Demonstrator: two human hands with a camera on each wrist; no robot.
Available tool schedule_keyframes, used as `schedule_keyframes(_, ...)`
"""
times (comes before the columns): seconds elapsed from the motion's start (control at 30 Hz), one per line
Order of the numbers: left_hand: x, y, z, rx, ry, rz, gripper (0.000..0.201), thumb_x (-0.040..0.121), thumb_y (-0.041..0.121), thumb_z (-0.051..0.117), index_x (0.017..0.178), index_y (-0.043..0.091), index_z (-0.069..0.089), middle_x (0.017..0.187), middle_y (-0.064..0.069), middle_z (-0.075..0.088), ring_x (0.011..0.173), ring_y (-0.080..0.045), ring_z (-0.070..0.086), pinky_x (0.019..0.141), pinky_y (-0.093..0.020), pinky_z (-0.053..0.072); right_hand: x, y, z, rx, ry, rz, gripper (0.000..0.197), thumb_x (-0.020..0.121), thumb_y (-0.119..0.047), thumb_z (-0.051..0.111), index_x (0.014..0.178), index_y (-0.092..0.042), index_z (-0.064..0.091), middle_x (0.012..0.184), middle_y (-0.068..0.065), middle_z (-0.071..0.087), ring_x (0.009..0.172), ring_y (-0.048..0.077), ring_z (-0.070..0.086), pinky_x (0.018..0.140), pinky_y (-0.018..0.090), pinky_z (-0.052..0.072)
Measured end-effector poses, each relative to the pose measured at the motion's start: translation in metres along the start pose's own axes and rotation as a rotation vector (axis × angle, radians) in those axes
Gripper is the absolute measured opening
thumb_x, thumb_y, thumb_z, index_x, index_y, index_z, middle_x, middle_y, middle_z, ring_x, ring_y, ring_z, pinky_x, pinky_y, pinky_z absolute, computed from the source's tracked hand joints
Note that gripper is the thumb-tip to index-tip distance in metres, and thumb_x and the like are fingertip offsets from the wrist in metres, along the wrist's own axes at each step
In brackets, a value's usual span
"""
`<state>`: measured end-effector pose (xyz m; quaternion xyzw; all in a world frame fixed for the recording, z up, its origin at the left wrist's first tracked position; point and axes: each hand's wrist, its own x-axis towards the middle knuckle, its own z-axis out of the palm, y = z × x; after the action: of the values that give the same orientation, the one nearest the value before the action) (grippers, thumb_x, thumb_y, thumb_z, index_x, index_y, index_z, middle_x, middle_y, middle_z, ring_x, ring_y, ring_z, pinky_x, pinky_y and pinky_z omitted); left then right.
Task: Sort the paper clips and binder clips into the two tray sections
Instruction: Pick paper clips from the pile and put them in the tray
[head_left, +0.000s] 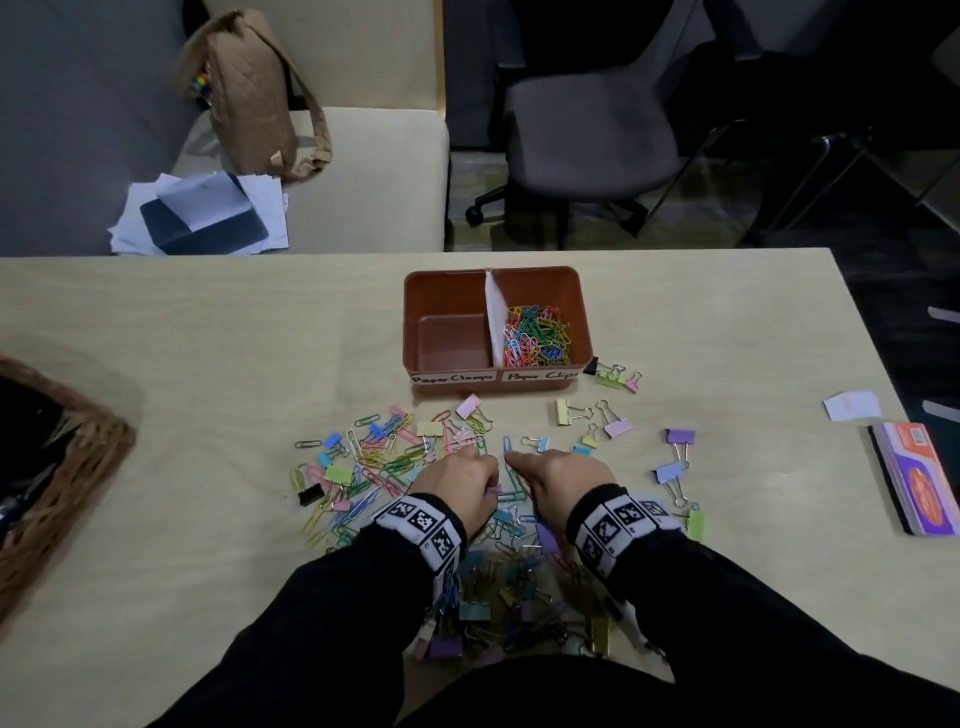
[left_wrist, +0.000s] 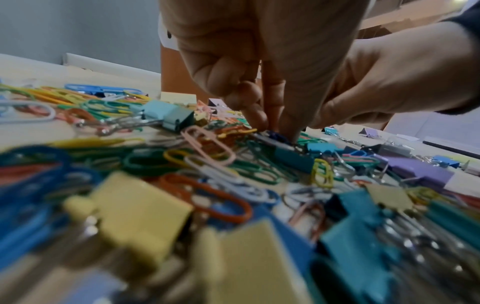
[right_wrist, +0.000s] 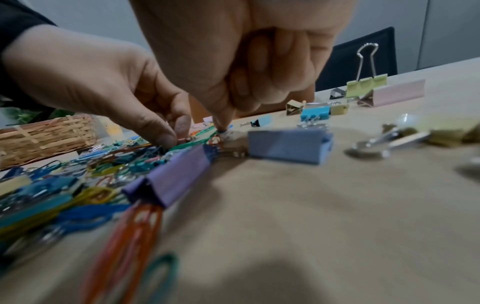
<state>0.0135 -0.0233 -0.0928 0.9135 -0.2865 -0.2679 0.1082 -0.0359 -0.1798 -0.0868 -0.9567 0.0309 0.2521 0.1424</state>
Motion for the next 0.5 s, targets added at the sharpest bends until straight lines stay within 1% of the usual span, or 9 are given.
schedule_keyframes(0.07, -0.001, -0.002, 0.0, -0.004, -0.01, 0.013, 0.016, 0.091, 0.03, 0.053, 0.103, 0.023, 0.06, 0.108, -0.001, 0.053, 0.099, -0.025, 0.058, 0.079, -0.033, 0.048, -0.009, 0.005, 0.004, -0.003, -0.04, -0.043, 0.049, 0.097, -0.02, 0.038, 0.138, -0.047, 0.042, 0.122, 0.001, 0.06, 0.11, 0.024, 0.058, 0.085, 0.032, 0.05)
schedule_keyframes(0.13, -0.003, -0.004, 0.0, -0.015, -0.01, 0.016, 0.017, 0.091, 0.029, 0.054, 0.106, 0.023, 0.058, 0.109, 0.0, 0.051, 0.098, -0.025, 0.058, 0.078, -0.034, 0.048, -0.017, 0.009, 0.01, 0.048, -0.074, -0.074, 0.052, 0.095, -0.016, 0.039, 0.136, -0.047, 0.045, 0.124, -0.001, 0.059, 0.112, 0.022, 0.057, 0.088, 0.031, 0.049)
schedule_keyframes(0.2, -0.004, -0.006, 0.0, -0.018, -0.014, 0.024, 0.021, 0.09, 0.028, 0.055, 0.111, 0.023, 0.056, 0.112, -0.001, 0.05, 0.098, -0.026, 0.058, 0.079, -0.035, 0.049, -0.022, 0.013, 0.014, 0.175, -0.027, -0.054, 0.056, 0.092, -0.009, 0.041, 0.137, -0.042, 0.046, 0.128, -0.003, 0.059, 0.116, 0.021, 0.056, 0.092, 0.031, 0.048)
schedule_keyframes(0.27, -0.005, -0.007, 0.0, -0.009, -0.013, 0.042, 0.02, 0.09, 0.028, 0.055, 0.11, 0.023, 0.058, 0.111, -0.001, 0.05, 0.097, -0.026, 0.059, 0.078, -0.034, 0.049, -0.022, 0.014, 0.015, 0.272, 0.059, -0.008, 0.055, 0.091, -0.006, 0.042, 0.138, -0.033, 0.047, 0.125, 0.001, 0.059, 0.115, 0.023, 0.056, 0.093, 0.031, 0.046)
schedule_keyframes(0.3, -0.005, -0.007, 0.0, 0.003, -0.013, 0.053, 0.019, 0.091, 0.028, 0.054, 0.108, 0.023, 0.059, 0.11, -0.001, 0.051, 0.096, -0.025, 0.059, 0.077, -0.034, 0.049, -0.021, 0.013, 0.015, 0.274, 0.089, 0.013, 0.05, 0.094, -0.009, 0.042, 0.139, -0.029, 0.046, 0.123, 0.003, 0.057, 0.113, 0.025, 0.056, 0.091, 0.031, 0.045)
schedule_keyframes(0.37, -0.004, -0.006, 0.0, 0.036, -0.022, 0.074, 0.017, 0.091, 0.029, 0.052, 0.105, 0.023, 0.059, 0.107, 0.0, 0.051, 0.094, -0.025, 0.059, 0.075, -0.032, 0.048, -0.02, 0.007, 0.012, 0.244, 0.092, 0.057, 0.04, 0.099, -0.024, 0.042, 0.139, -0.024, 0.044, 0.123, 0.005, 0.051, 0.111, 0.027, 0.056, 0.089, 0.033, 0.045)
schedule_keyframes(0.43, -0.003, -0.005, 0.001, 0.065, -0.034, 0.072, 0.018, 0.09, 0.03, 0.051, 0.103, 0.022, 0.058, 0.107, -0.001, 0.052, 0.093, -0.025, 0.059, 0.075, -0.033, 0.048, -0.019, -0.004, 0.009, 0.14, 0.001, 0.074, 0.04, 0.098, -0.038, 0.045, 0.135, -0.023, 0.044, 0.126, 0.005, 0.044, 0.11, 0.028, 0.056, 0.086, 0.035, 0.048)
schedule_keyframes(0.47, -0.003, -0.005, 0.0, 0.069, -0.035, 0.064, 0.018, 0.089, 0.031, 0.052, 0.103, 0.021, 0.058, 0.108, -0.001, 0.052, 0.093, -0.025, 0.059, 0.075, -0.033, 0.048, -0.019, -0.008, 0.009, 0.088, -0.054, 0.075, 0.043, 0.096, -0.042, 0.049, 0.133, -0.022, 0.044, 0.126, 0.005, 0.042, 0.109, 0.029, 0.056, 0.084, 0.036, 0.048)
schedule_keyframes(0.5, -0.002, -0.006, 0.0, 0.068, -0.036, 0.055, 0.019, 0.088, 0.032, 0.054, 0.103, 0.021, 0.057, 0.109, -0.001, 0.051, 0.093, -0.025, 0.059, 0.075, -0.033, 0.048, -0.019, -0.013, 0.008, 0.073, -0.099, 0.083, 0.05, 0.092, -0.047, 0.053, 0.133, -0.019, 0.042, 0.126, 0.006, 0.041, 0.109, 0.03, 0.056, 0.082, 0.037, 0.048)
